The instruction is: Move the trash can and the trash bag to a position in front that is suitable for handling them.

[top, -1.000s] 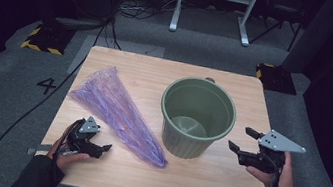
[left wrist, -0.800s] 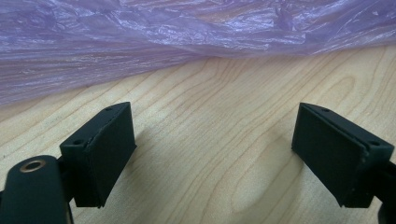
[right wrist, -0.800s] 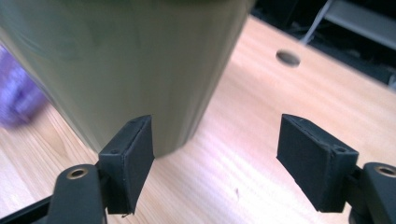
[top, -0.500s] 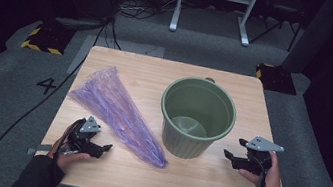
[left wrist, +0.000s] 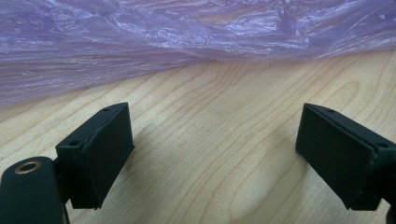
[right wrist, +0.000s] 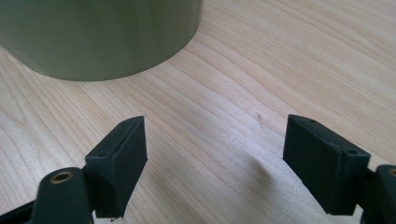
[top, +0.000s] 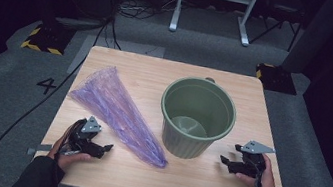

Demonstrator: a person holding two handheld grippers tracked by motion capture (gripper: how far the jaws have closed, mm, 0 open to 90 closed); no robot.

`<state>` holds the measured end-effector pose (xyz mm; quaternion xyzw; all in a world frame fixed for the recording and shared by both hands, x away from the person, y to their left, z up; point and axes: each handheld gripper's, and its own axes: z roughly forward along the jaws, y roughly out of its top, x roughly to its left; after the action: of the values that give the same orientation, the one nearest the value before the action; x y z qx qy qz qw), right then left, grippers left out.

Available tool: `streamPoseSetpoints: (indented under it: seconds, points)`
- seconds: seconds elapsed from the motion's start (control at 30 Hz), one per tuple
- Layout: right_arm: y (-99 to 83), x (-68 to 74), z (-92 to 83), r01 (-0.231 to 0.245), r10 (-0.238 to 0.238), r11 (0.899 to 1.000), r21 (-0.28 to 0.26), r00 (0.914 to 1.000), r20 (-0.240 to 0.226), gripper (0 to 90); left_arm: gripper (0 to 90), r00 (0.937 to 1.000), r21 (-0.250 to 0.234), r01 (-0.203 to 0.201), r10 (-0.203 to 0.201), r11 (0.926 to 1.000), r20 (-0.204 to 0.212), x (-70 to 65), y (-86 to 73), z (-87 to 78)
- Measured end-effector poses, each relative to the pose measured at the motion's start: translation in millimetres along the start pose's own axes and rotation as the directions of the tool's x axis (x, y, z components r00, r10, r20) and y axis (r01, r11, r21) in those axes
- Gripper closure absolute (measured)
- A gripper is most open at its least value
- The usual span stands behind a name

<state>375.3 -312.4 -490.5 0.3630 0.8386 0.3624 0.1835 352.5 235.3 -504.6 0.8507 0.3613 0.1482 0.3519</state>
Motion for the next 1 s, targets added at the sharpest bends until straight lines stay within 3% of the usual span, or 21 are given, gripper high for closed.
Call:
streamPoseSetpoints:
  seconds: [0.2,0.5,0.6,1.0]
  points:
    - [-3.8,0.1,4.0,-0.001,0.001,1.0,0.013,1.0,0.007,21.6,15.7,1.0,-0.006,-0.001,0.001,1.0,0.004,-2.2,2.0,0.7]
    - [-5.9,1.7,8.3,-0.009,0.009,1.0,0.017,0.9999,-0.006,20.8,15.8,0.9999,-0.026,-0.002,0.002,0.9997,0.015,-6.6,7.5,-0.3]
    - [-8.4,0.5,9.9,-0.038,0.038,0.999,-0.002,0.9992,-0.015,19.7,15.7,0.9999,-0.039,0.006,-0.005,0.9992,0.014,-6.3,9.3,-3.1]
    - [-8.6,0.4,10.3,-0.043,0.043,0.999,-0.002,0.999,-0.012,18.6,15.7,0.9998,-0.074,0.018,-0.017,0.9971,0.013,-8.0,23.3,-5.4]
